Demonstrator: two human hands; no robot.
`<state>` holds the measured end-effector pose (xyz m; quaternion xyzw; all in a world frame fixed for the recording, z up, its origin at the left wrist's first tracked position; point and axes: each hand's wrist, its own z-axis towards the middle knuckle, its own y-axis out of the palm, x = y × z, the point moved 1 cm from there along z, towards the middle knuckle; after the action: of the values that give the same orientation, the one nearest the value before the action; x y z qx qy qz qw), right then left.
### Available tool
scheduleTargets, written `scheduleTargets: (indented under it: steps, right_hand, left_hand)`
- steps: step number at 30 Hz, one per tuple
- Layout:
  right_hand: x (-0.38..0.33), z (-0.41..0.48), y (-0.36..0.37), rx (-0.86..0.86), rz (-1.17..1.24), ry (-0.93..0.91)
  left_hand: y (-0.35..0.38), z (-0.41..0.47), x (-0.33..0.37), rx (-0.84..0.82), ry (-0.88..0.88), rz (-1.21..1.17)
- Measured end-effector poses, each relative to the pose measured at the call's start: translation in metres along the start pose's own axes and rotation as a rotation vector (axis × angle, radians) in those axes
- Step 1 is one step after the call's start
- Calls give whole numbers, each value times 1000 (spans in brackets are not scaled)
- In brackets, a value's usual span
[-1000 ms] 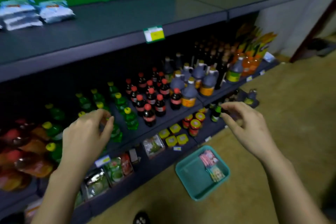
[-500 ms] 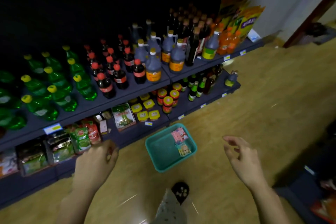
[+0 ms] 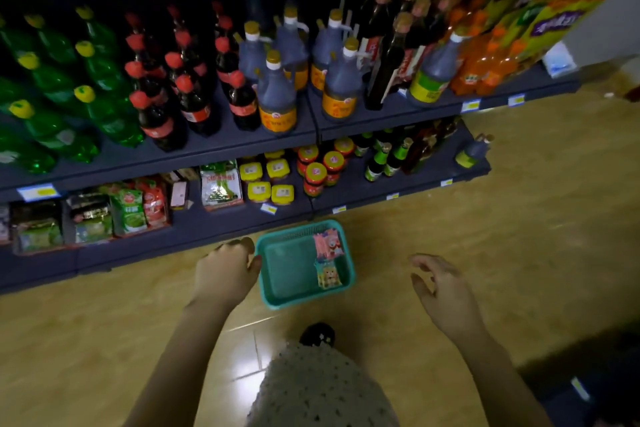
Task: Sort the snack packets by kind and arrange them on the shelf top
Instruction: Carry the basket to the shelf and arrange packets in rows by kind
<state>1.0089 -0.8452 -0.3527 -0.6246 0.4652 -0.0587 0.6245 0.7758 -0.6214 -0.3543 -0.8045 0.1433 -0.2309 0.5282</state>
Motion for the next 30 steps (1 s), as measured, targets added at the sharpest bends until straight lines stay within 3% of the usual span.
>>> scheduleTargets:
  steps: [7, 12, 19, 27, 30]
  right_hand:
    - [33, 71, 35, -187, 15, -89]
    - [87, 115, 108, -359, 35, -34]
    - [196, 173, 283, -475, 6, 17]
    - [295, 237, 509, -529, 120, 60]
    - [318, 247, 564, -444, 188, 49]
  left_hand:
    - [52, 28, 22, 0, -157, -63]
    - [145, 53, 12, -79, -251, -99]
    - [337, 117, -31, -227, -296, -21]
    - [551, 213, -73, -107, -228, -57]
    - [612, 238, -81, -103, -191, -58]
